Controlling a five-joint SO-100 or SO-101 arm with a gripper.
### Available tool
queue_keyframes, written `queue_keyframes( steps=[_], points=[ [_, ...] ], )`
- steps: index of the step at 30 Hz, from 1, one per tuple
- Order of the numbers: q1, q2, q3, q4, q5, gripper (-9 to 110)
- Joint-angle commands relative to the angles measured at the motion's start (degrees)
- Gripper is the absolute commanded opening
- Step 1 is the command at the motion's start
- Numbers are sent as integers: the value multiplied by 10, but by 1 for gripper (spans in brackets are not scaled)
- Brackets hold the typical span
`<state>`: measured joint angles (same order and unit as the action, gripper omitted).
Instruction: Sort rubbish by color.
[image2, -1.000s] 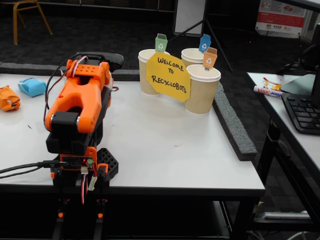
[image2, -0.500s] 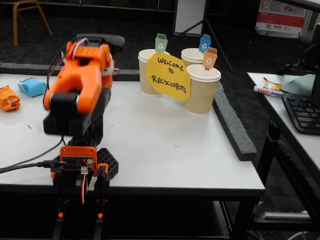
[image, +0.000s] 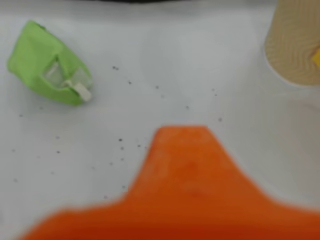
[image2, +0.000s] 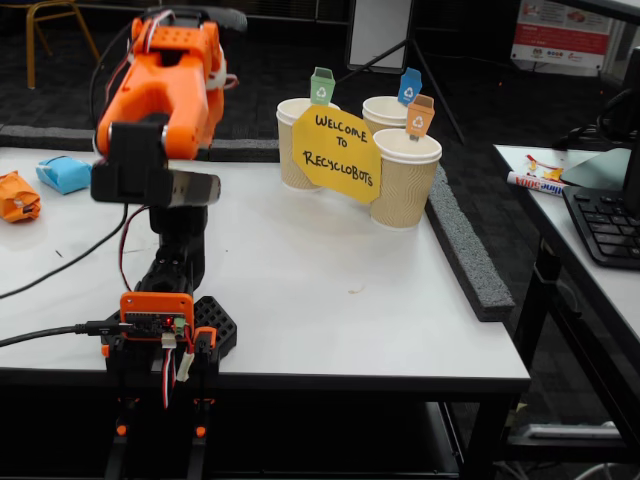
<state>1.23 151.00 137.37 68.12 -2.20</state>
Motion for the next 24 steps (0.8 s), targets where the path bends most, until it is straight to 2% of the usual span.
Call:
queue_keyframes(
  steps=[1,12,24],
  points=[
    [-18,-13,-122,19,-11,7],
    [-83,-12,-169,72,-11,7],
    [-290,21,-191,114,-11,7]
  ],
)
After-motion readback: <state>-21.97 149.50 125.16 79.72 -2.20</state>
